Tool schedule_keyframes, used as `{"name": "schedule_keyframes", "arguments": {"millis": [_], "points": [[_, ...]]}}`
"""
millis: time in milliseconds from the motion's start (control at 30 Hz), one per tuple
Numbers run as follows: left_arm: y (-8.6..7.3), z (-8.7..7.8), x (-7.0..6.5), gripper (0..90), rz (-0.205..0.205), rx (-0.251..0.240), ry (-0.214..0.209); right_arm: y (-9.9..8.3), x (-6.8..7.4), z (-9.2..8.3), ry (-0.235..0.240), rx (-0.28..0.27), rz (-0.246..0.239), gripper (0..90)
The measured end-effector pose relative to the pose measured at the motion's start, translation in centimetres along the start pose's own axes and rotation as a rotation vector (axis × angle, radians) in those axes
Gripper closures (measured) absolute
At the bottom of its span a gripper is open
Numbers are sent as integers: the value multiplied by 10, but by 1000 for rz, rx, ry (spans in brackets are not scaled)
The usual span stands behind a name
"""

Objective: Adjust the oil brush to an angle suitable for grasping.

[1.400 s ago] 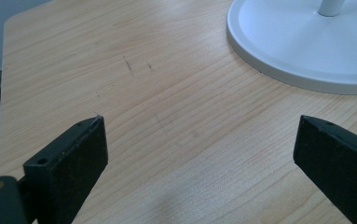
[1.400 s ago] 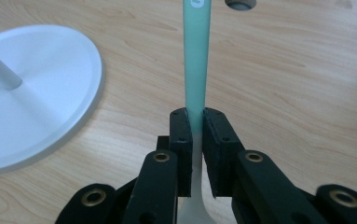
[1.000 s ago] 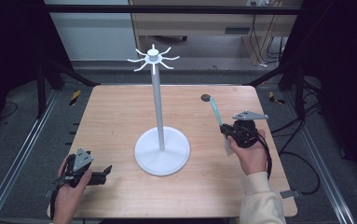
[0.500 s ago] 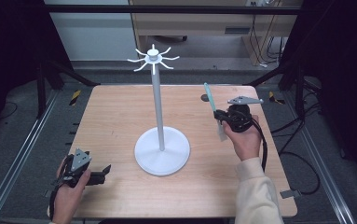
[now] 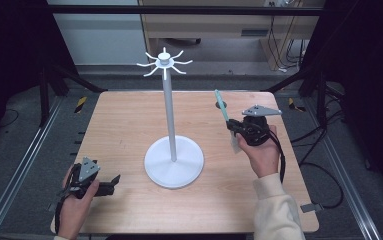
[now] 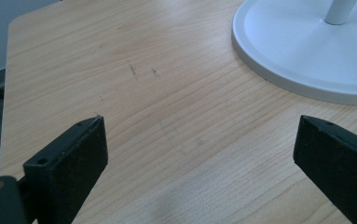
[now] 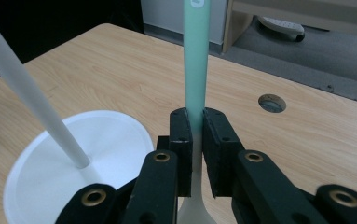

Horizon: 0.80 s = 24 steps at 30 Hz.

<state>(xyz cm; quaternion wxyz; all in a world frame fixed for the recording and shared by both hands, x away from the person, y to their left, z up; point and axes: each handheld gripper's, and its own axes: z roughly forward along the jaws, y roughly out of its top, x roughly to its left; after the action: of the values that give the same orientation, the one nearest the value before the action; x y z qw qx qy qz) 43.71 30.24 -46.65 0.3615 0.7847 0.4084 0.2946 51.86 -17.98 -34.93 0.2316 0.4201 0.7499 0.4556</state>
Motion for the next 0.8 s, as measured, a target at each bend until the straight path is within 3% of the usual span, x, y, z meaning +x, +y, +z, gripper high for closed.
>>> {"name": "schedule_keyframes", "arguments": {"millis": [200,400,500,600,800], "points": [[0,0,-1,25,5,-4,-9,7,6,-16,10,-41,6,827],[1,2,-3,25,35,8,-9,19,21,-25,12,-74,-35,827],[0,2,-2,25,0,-6,-29,24,27,-28,10,-88,-59,827],[0,1,1,25,-11,-9,-22,26,31,-30,4,-100,-63,827],[1,3,-1,25,7,-1,-23,29,36,-37,7,-119,-80,827]]}}
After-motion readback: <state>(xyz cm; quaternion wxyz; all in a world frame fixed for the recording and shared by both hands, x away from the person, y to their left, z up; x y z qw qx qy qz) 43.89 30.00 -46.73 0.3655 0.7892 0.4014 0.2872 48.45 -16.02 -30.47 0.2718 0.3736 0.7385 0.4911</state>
